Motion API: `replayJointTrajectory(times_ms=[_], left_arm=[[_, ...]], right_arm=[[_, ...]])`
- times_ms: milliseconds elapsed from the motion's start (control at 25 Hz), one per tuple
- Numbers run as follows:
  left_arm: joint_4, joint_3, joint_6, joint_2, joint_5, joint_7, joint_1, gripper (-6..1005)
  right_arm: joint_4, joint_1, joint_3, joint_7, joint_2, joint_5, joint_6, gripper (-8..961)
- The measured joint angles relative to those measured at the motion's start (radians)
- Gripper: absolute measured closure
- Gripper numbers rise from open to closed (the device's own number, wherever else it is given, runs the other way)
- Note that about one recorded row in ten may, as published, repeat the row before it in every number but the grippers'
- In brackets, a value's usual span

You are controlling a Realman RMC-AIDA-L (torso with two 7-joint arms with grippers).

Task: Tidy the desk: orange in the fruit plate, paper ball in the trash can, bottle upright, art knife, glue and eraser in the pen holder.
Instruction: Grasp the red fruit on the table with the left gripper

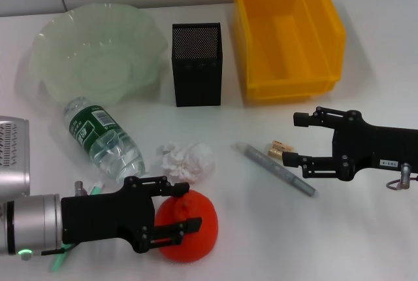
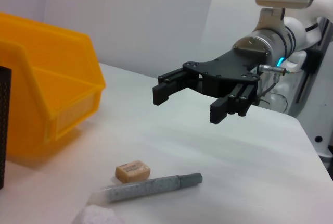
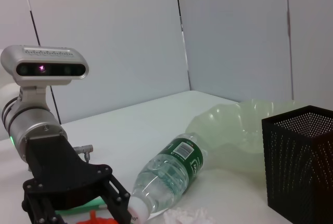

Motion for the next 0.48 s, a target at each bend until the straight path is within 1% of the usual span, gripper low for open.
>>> replayJointTrajectory(times_ms=[40, 480], left_arm=[[0.003, 0.005, 0.0, 0.0, 0.003, -0.001, -0.002, 295], [0.007, 0.016, -0.019, 0.0, 0.005, 0.005, -0.005, 518]], right_arm=[[0.0, 0.0, 0.0, 0.0, 0.0, 0.0, 0.0, 127], [0.0, -0.004, -0.001, 0.0, 0.0, -0.001, 0.0, 127]])
